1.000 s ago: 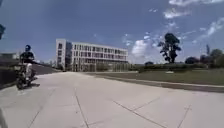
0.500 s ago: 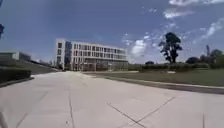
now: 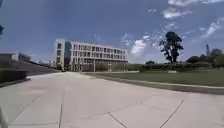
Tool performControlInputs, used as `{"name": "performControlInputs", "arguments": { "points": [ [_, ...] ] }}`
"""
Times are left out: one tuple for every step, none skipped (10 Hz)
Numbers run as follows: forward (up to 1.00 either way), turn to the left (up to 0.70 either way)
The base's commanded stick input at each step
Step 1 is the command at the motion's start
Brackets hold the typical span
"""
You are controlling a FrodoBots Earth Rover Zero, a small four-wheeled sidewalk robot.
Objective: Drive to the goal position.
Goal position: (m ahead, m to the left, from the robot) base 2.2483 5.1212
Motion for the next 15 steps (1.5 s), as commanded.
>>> {"name": "performControlInputs", "arguments": {
  "points": [
    [0.70,0.27],
    [0.70,0.27],
    [0.70,0.27],
    [0.70,0.27],
    [0.70,0.27],
    [0.70,0.27],
    [0.70,0.27],
    [0.70,0.27],
    [0.70,0.27],
    [0.70,0.27],
    [0.70,0.11],
    [0.70,0.00],
    [0.70,0.00],
    [0.70,0.00],
    [0.70,0.00]
  ]
}}
